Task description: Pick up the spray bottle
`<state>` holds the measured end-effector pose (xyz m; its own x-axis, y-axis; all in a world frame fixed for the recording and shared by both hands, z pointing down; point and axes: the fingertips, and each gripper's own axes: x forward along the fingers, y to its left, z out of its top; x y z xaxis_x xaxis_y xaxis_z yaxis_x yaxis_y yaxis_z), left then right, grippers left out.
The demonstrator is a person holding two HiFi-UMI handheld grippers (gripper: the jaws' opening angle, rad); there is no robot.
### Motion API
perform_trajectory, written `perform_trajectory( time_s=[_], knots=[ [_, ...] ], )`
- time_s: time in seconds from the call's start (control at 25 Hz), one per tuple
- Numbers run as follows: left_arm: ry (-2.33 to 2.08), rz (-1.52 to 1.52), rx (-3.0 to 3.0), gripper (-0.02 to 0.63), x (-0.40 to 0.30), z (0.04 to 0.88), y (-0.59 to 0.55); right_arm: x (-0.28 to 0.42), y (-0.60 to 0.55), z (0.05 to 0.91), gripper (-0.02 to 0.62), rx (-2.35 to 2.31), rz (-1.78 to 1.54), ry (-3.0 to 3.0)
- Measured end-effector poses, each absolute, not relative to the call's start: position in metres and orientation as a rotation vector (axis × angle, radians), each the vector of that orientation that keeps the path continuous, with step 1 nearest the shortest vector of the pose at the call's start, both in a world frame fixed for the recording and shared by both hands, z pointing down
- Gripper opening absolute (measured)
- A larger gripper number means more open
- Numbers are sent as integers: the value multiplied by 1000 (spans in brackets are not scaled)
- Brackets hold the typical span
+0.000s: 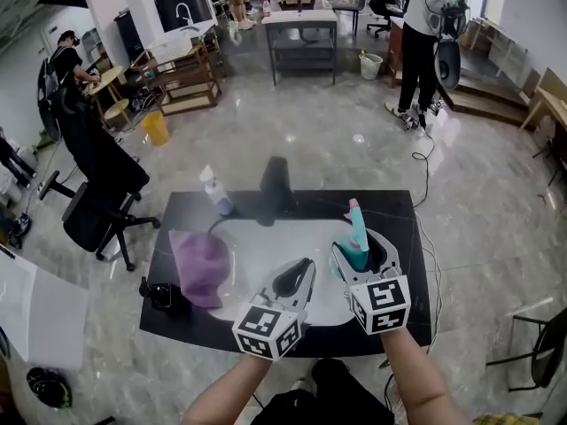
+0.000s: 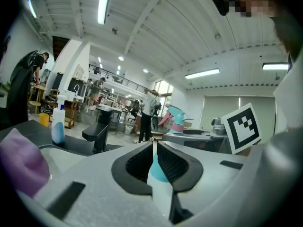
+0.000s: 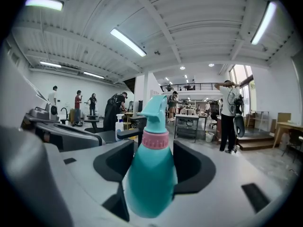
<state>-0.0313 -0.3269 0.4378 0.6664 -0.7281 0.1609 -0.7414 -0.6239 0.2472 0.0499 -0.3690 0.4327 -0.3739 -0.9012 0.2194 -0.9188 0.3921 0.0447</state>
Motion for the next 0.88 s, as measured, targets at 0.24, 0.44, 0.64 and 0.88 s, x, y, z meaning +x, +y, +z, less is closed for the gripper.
perform_trajectory(
  time_s=[0.24, 0.44, 0.64, 0.88],
  knots=[
    [-1154, 66, 2610, 8, -38, 434, -292, 49, -332, 429, 247, 1643, 137, -2433],
    [-1144, 68, 2628, 8, -47, 432, -266, 43, -302, 430, 248, 1657, 158, -2428],
    [-1126, 73, 2644, 8, -57, 429, -237, 36, -271, 426, 248, 1678, 168, -2424],
    [-1097, 68, 2651, 8, -66, 427, -206, 31, -230, 423, 249, 1698, 187, -2408]
  ],
)
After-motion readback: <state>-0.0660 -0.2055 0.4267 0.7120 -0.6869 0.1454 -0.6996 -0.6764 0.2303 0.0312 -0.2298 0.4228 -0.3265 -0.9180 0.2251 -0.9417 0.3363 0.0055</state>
